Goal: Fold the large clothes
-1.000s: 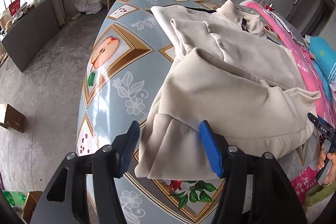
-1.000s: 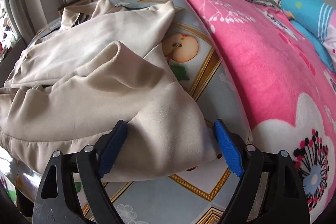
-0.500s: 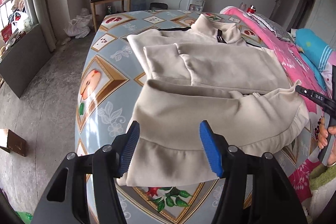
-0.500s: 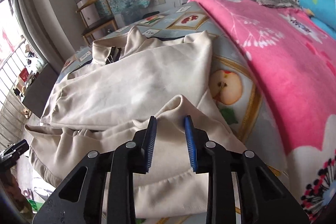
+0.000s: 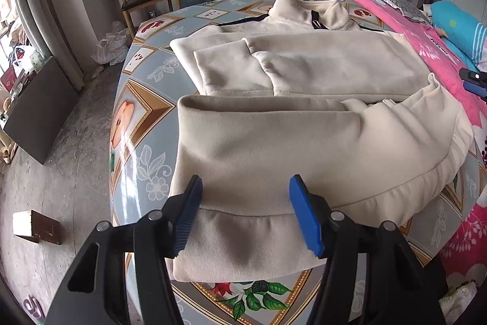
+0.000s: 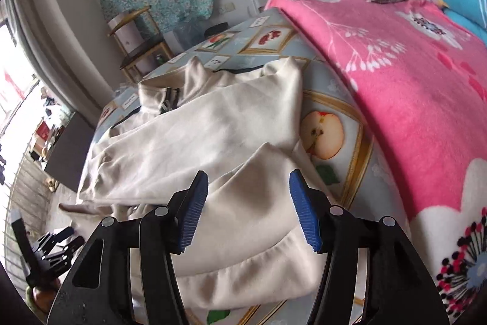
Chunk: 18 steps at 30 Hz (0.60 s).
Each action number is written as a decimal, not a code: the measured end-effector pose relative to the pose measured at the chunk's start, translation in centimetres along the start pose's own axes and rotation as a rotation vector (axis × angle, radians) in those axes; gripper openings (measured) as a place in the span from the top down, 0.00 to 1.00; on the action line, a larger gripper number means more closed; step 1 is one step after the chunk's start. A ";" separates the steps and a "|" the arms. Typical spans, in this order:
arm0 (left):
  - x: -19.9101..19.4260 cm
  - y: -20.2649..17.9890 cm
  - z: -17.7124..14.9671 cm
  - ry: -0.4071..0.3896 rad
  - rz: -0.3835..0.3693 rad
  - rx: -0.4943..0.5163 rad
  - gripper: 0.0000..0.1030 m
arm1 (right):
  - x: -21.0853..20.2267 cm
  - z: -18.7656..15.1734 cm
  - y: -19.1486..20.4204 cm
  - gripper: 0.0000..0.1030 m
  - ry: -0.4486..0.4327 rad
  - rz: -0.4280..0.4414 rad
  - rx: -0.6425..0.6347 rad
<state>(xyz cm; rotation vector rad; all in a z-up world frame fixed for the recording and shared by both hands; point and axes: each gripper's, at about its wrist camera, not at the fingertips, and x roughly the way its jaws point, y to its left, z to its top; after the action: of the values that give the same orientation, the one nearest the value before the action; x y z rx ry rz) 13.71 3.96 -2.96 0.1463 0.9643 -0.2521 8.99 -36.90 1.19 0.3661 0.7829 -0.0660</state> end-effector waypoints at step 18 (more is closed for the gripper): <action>0.2 0.6 -1.1 -0.001 -0.029 -0.035 0.44 | 8.6 -5.7 14.1 0.56 0.310 0.134 -0.335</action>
<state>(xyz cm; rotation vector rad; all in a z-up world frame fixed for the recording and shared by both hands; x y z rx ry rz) 13.13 4.76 -3.76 0.1002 0.9696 -0.2622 14.00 -21.06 -4.30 0.1094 1.0546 0.2504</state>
